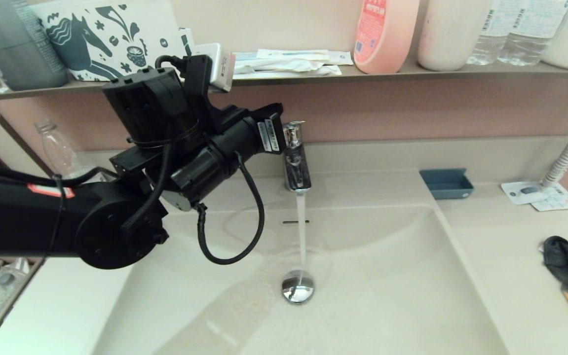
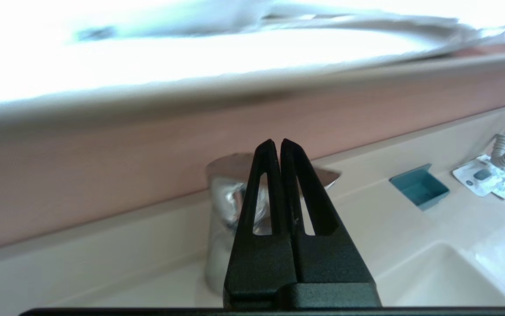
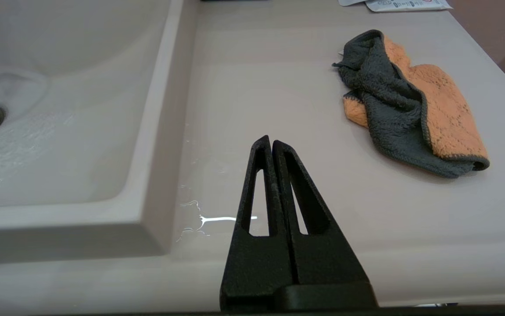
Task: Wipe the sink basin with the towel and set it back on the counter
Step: Turn off the faucet
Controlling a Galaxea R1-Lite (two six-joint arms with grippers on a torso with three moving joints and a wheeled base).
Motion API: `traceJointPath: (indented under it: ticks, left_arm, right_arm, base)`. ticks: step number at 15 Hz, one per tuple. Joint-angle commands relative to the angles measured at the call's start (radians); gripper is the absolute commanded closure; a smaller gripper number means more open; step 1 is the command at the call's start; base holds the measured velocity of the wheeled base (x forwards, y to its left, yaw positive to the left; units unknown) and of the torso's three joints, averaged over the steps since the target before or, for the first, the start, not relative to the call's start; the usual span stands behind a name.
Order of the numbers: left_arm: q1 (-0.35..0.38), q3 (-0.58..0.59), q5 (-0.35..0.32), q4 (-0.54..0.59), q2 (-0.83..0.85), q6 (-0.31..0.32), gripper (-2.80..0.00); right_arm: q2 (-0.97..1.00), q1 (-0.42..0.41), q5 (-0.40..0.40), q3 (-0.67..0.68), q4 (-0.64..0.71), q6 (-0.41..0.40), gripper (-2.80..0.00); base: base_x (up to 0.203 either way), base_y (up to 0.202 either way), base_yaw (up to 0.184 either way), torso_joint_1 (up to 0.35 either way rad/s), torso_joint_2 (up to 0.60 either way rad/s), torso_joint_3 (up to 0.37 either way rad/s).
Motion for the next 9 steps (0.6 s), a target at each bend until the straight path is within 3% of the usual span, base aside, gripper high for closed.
traceJointPath:
  ticks: [1, 9]
  left_arm:
    - [-0.006, -0.025, 0.001, -0.003, 0.029, 0.000, 0.00]
    - [-0.060, -0.076, 0.000, -0.003, 0.082, 0.020, 0.00]
  right_arm:
    - [0.000, 0.000, 0.000, 0.000, 0.000, 0.000, 0.00]
    - [0.000, 0.000, 0.000, 0.000, 0.000, 0.000, 0.00]
  base:
    - [0.000, 0.000, 0.000, 0.000, 0.00, 0.000]
    - [0.000, 0.000, 0.000, 0.000, 0.00, 0.000]
